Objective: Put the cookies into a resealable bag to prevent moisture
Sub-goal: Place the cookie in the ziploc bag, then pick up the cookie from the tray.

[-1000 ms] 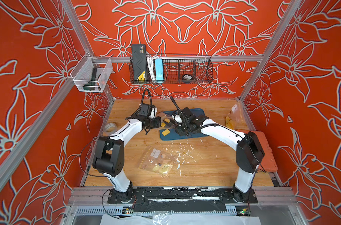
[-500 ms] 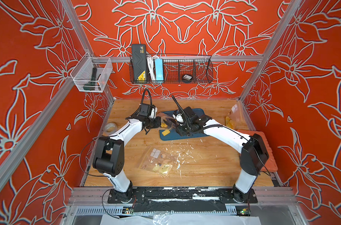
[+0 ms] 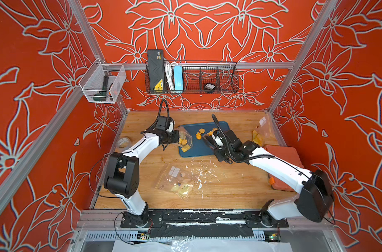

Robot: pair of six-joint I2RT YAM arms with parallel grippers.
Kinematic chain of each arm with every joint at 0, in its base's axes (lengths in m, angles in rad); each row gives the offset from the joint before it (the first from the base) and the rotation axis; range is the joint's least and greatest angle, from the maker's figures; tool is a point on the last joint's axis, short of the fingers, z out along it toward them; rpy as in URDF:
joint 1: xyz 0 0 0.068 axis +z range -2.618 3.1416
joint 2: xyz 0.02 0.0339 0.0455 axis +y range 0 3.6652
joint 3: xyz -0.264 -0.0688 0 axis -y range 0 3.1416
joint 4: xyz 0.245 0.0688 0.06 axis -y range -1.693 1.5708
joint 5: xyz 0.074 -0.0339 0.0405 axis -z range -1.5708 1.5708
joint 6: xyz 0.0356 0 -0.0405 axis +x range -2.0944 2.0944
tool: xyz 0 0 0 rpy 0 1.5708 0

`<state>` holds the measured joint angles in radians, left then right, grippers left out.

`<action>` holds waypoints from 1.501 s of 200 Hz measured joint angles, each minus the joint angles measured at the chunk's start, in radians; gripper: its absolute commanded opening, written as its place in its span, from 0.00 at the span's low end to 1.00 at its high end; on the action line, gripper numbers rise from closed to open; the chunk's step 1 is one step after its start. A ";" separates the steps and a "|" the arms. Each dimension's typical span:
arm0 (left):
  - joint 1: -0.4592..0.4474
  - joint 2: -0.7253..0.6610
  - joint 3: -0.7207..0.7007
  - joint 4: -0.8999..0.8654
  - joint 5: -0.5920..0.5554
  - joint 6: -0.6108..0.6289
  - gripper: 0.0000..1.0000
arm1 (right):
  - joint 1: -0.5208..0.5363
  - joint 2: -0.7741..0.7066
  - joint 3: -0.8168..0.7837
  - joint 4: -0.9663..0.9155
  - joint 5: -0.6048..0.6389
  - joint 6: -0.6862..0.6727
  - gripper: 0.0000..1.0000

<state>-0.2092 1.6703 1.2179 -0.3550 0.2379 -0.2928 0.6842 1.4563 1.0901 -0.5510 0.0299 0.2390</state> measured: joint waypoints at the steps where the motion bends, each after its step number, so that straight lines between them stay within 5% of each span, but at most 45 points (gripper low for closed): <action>1: 0.000 0.000 0.000 0.000 0.000 0.000 0.00 | -0.001 0.002 0.000 0.000 0.000 0.000 0.40; 193: 0.001 -0.035 -0.010 0.026 -0.019 -0.003 0.00 | -0.010 0.475 0.383 -0.050 -0.024 0.019 0.48; 300: 0.005 -0.046 -0.019 0.033 -0.020 -0.007 0.00 | -0.016 0.429 0.299 -0.035 0.043 0.026 0.27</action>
<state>-0.2047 1.6245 1.1992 -0.3222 0.2180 -0.2996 0.6678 1.8851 1.3891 -0.5865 0.0731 0.2649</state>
